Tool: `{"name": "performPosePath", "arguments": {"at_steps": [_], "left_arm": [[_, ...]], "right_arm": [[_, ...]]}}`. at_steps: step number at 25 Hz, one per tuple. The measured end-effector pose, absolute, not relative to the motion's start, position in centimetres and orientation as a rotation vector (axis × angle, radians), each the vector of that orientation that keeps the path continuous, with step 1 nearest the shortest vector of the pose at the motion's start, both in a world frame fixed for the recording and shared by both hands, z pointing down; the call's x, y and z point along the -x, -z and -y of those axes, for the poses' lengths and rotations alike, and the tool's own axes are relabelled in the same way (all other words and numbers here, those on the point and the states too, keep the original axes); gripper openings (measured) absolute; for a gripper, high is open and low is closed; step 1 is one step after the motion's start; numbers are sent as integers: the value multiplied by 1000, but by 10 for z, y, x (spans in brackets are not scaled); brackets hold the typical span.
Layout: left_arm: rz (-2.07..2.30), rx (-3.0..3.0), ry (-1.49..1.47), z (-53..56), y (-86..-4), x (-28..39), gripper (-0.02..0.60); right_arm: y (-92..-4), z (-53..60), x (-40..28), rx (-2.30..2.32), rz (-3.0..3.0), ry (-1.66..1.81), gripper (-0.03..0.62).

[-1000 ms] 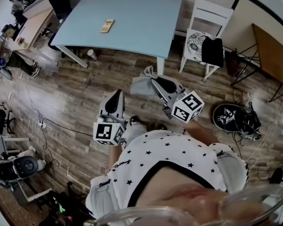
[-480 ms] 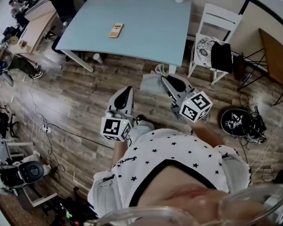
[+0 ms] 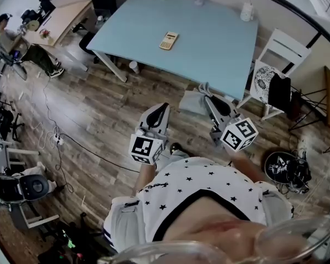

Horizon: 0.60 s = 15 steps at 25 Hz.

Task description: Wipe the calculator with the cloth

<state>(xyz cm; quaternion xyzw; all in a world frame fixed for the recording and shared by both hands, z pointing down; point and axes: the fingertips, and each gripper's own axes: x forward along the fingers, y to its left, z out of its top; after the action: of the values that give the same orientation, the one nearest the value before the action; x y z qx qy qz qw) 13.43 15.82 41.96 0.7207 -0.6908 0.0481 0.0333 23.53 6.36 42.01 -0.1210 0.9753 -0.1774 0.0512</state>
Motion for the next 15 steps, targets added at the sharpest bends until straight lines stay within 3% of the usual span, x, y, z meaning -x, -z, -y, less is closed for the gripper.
{"name": "performPosePath", "arguments": {"at_steps": [15], "left_arm": [[2221,-2128,-114,-176,-416,0,31]], "right_arm": [[-412,-68,-103,299,-3010,515,34]]}}
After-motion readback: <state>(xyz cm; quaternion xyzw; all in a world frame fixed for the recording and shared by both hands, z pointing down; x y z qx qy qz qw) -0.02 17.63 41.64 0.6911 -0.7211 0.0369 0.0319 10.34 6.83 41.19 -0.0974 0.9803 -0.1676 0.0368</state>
